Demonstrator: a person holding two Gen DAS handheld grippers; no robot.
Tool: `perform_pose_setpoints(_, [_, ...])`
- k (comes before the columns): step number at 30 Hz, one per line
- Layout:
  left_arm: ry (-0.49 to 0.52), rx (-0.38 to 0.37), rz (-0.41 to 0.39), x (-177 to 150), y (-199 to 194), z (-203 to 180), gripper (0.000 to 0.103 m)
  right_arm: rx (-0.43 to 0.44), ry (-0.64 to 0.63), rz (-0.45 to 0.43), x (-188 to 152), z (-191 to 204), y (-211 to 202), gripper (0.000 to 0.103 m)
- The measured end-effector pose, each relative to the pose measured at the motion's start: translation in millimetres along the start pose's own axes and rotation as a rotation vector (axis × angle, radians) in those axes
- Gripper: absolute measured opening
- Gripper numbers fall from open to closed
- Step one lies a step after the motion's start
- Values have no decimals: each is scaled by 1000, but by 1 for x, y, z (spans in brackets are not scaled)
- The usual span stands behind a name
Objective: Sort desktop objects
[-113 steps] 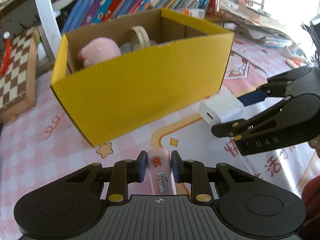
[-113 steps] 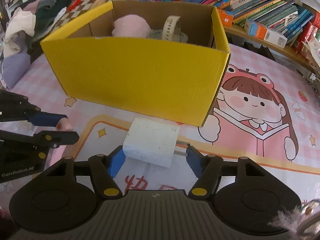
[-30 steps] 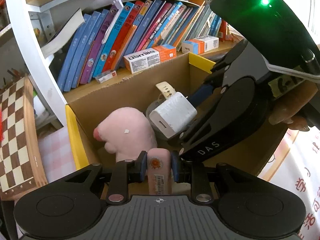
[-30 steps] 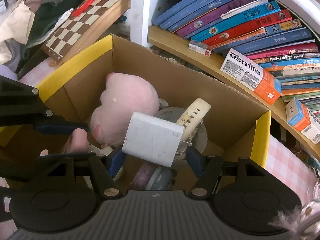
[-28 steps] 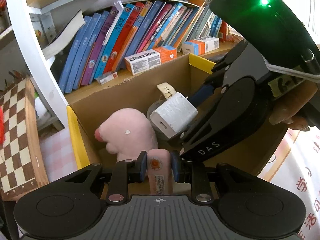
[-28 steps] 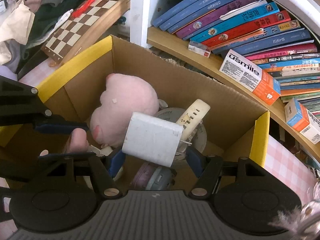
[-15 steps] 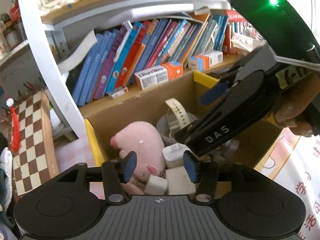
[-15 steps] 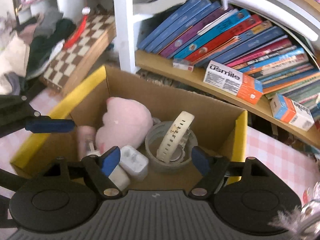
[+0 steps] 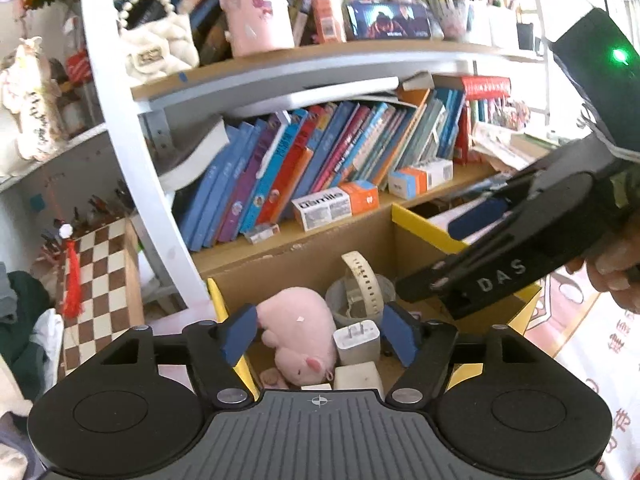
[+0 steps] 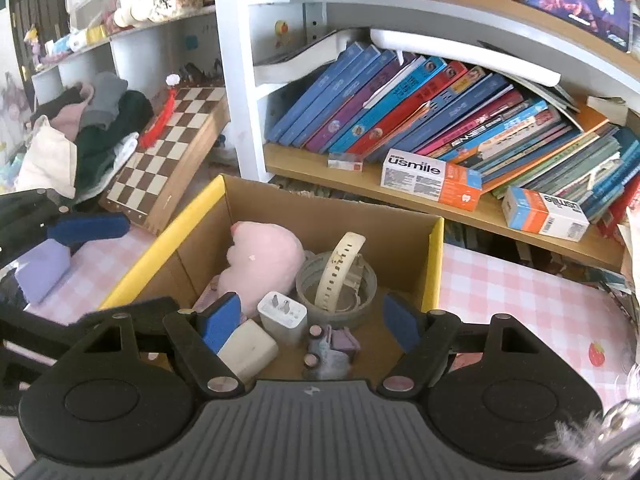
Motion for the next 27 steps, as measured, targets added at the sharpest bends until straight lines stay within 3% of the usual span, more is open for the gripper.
perform_pose_setpoints(9, [-18,20,-9,-13,-28,1,76,-30,17,-20,-16,11,-33,77])
perform_pose_setpoints(16, [-29,24,-16,-30,-56,-3,84,-61,71,-57,-34,23,-62,78])
perform_pose_setpoints(27, [-88,53,-13,-69,-97,0,92,-170,118,-52,-94,63,-102,81])
Point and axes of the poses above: each gripper's, at about its wrist camera, not at the fingertips, and y roughly the way its jaws point, z to its left, x to its top, the point moved 10 cm from there along y, roughly the way its jaws point, and after that the axes turned 13 degrees about -y, right-handed, at the moved point
